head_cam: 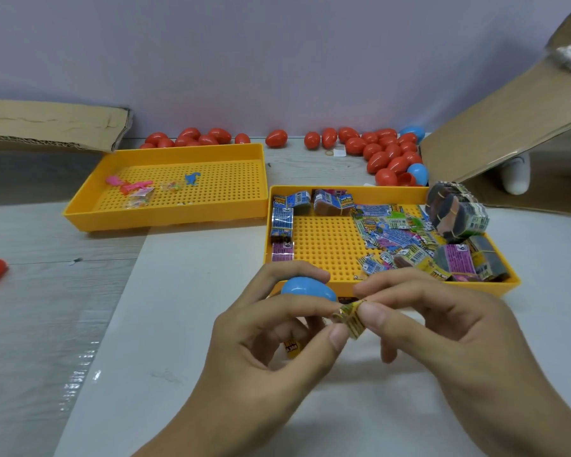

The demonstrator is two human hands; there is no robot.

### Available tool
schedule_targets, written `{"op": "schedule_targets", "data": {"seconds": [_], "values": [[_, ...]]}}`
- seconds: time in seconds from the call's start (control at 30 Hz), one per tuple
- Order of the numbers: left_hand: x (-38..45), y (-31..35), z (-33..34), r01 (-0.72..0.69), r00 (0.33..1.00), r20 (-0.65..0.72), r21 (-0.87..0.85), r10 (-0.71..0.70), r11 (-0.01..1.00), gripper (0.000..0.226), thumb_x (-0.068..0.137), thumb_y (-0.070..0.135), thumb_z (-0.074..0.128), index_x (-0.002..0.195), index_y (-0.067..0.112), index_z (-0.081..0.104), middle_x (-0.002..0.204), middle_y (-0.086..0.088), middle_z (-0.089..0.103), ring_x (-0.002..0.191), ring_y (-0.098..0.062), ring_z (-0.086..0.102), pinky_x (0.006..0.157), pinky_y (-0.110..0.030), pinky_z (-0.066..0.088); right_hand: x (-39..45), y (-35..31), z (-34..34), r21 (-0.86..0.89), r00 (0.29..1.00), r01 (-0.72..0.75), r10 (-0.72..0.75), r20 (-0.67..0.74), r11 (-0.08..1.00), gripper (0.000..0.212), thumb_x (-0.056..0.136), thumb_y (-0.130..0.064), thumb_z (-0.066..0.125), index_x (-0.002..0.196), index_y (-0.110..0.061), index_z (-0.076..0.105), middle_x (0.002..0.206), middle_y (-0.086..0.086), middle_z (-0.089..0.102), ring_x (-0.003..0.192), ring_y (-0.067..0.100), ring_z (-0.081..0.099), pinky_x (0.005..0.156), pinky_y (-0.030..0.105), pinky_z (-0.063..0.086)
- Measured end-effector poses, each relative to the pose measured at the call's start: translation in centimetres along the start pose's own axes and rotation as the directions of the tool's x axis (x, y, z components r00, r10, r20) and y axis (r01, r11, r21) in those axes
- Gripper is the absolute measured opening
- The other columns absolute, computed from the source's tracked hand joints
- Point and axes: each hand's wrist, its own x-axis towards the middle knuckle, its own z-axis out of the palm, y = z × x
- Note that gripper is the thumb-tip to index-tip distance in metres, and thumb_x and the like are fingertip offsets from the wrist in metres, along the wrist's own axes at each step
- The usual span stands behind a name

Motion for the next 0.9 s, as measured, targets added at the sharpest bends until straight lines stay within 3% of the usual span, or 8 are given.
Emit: {"op": "schedule_targets", "data": {"seconds": [0.17,0.3,0.5,0.6,0.77,0.9], "values": [[0.11,-0.08,-0.07,-0.018,0.997,-0.079,0.062,0.023,0.998,0.013,0.078,0.025,0.070,0.087,0.028,0.080,0.111,0.004,0.064,0.083,-0.019,0.069,0.057,-0.027,0.054,0.16,-0.04,-0.25,0.067,0.985,-0.146,0.139,0.098,0.987,0.025,0.055,-0.037,0.078,0.063,-0.014,0.077,0.100,-0.006,0.072,0.077,0.007,0.067,0.055,0.025,0.053],[-0.03,-0.28,0.08,-0.087,0.993,-0.073,0.114,0.096,0.990,0.014,0.079,0.019,0.070,0.089,0.023,0.079,0.112,0.001,0.062,0.083,-0.021,0.068,0.061,-0.031,0.055,0.15,0.07,-0.14,0.054,0.932,-0.311,0.293,0.213,0.949,0.040,0.056,-0.048,0.075,0.065,-0.009,0.076,0.103,-0.013,0.068,0.086,0.006,0.067,0.065,0.027,0.055],[-0.23,-0.49,0.14,-0.126,0.992,-0.013,0.146,0.129,0.981,0.018,0.081,0.016,0.069,0.095,0.022,0.078,0.112,-0.001,0.061,0.082,-0.026,0.068,0.061,-0.028,0.053,0.09,0.09,-0.03,0.032,0.958,-0.244,0.236,0.162,0.969,0.045,0.052,-0.059,0.082,0.069,-0.017,0.079,0.102,-0.009,0.069,0.093,0.007,0.067,0.065,0.030,0.055],[-0.26,-0.46,0.19,-0.065,0.997,-0.025,0.089,0.068,0.994,0.026,0.086,0.019,0.066,0.107,0.028,0.078,0.113,0.002,0.061,0.075,-0.022,0.068,0.059,-0.029,0.057,0.26,0.09,-0.08,0.054,0.989,-0.143,0.140,0.054,0.988,0.050,0.048,-0.064,0.084,0.064,-0.017,0.078,0.086,-0.007,0.069,0.104,0.007,0.063,0.063,0.027,0.055],[-0.55,-0.67,0.43,-0.027,1.000,-0.010,0.013,0.028,1.000,0.059,0.082,0.023,0.074,0.134,0.043,0.057,0.104,0.000,0.068,0.081,-0.027,0.070,0.063,-0.034,0.061,0.10,0.15,0.02,0.007,0.996,-0.083,0.083,-0.031,0.997,0.035,0.050,-0.049,0.082,0.066,-0.018,0.080,0.081,-0.013,0.060,0.074,0.003,0.056,0.058,0.014,0.044],[-0.56,-0.89,0.20,-0.021,1.000,-0.021,0.054,0.022,0.998,0.038,0.077,0.026,0.079,0.113,0.031,0.070,0.100,-0.001,0.068,0.086,-0.030,0.069,0.064,-0.045,0.061,0.12,0.22,0.01,-0.020,0.995,-0.097,0.097,-0.008,0.995,0.034,0.053,-0.050,0.079,0.068,-0.019,0.080,0.075,-0.013,0.052,0.069,0.006,0.046,0.056,0.012,0.038]]}}
